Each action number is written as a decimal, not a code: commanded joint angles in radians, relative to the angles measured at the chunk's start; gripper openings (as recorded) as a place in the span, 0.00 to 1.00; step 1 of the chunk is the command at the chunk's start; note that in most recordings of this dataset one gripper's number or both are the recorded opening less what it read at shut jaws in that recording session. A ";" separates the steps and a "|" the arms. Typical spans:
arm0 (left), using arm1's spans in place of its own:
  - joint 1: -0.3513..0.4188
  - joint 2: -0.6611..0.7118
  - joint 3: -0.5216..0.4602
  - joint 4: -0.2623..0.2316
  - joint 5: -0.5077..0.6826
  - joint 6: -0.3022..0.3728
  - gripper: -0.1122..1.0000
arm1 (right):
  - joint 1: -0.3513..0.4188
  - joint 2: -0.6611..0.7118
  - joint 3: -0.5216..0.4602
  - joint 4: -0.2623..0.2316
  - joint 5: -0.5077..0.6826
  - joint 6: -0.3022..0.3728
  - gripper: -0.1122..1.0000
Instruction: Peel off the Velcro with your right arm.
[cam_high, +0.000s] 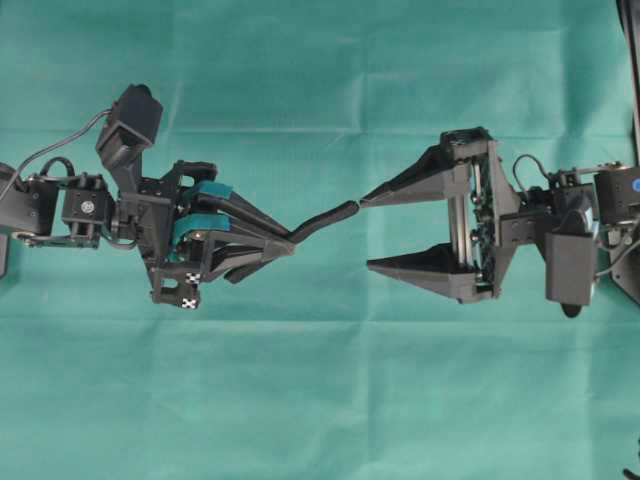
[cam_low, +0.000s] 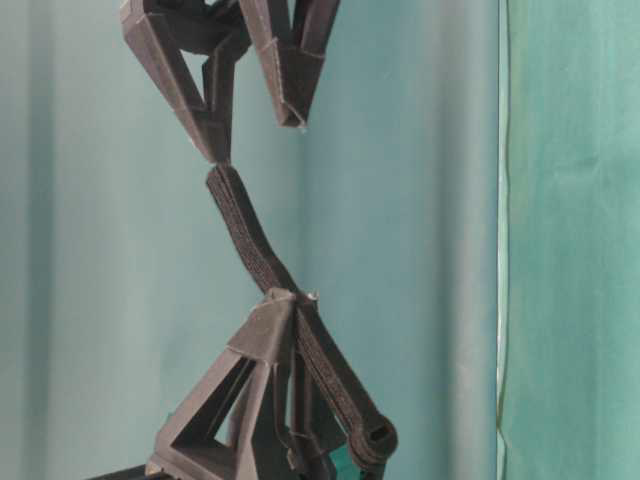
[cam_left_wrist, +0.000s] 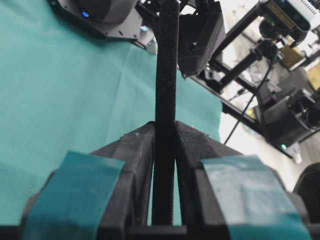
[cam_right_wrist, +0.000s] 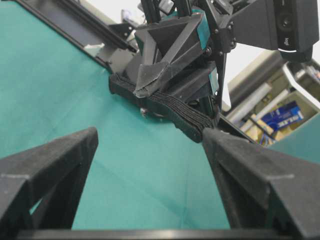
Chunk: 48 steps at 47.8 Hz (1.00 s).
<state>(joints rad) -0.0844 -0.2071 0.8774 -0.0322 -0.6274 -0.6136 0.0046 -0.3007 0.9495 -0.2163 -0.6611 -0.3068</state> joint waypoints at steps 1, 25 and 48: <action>0.003 -0.014 -0.008 -0.002 -0.011 0.000 0.19 | -0.002 0.002 -0.029 0.003 -0.011 0.000 0.63; 0.012 -0.020 -0.006 -0.002 -0.029 0.000 0.19 | -0.002 0.026 -0.031 0.003 -0.031 0.000 0.50; 0.017 -0.020 -0.006 -0.002 -0.032 0.000 0.19 | -0.002 0.035 -0.032 0.002 -0.052 0.000 0.33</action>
<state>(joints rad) -0.0782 -0.2071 0.8836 -0.0322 -0.6458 -0.6136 0.0000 -0.2608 0.9403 -0.2163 -0.7041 -0.3083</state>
